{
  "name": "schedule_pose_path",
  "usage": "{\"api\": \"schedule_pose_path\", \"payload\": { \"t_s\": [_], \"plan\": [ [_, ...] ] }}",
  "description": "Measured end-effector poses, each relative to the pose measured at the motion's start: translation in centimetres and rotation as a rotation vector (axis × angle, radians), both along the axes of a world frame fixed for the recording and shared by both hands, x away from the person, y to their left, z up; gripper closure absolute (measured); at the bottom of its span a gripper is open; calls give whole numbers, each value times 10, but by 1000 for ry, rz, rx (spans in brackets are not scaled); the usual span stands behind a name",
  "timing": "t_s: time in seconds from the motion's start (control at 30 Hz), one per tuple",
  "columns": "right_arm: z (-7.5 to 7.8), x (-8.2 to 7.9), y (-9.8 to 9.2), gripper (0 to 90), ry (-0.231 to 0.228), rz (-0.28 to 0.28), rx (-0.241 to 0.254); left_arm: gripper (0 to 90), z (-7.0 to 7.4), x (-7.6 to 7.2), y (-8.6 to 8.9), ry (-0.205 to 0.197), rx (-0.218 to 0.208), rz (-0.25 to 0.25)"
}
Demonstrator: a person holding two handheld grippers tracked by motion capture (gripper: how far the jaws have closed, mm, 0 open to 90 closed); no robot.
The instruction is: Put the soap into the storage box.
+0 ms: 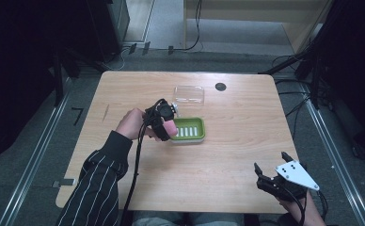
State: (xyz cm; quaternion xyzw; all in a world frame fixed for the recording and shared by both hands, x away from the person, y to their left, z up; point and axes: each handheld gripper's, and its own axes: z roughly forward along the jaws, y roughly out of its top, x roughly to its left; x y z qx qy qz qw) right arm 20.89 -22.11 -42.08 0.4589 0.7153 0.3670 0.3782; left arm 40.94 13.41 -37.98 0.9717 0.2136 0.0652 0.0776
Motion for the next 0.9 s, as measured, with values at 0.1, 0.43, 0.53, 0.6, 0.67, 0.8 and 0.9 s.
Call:
{"api": "schedule_pose_path", "payload": {
  "t_s": [0.1, 0.43, 0.53, 0.6, 0.67, 0.8, 0.9],
  "plan": [
    [0, 0, 0, 135, 0, 0, -1, 385, 4, 2, -2, -6, 2, -3],
    [-1, 1, -1, 135, 8, -7, -5, 386, 6, 11, -11, -16, 13, -34],
    [-1, 0, -1, 135, 6, -8, -7, 385, 4, 14, -13, -16, 15, -48],
    [-1, 0, -2, 135, 7, -11, -4, 385, 4, 15, -14, -13, 20, -53],
    [-1, -1, -3, 135, 10, -11, -7, 385, 4, 16, -17, -14, 21, -64],
    [-1, -3, -4, 135, 9, -18, -7, 386, 4, 19, -23, -11, 26, -86],
    [-1, -5, -6, 135, 9, -24, -2, 386, 4, 20, -27, -12, 18, -103]
  ]
}}
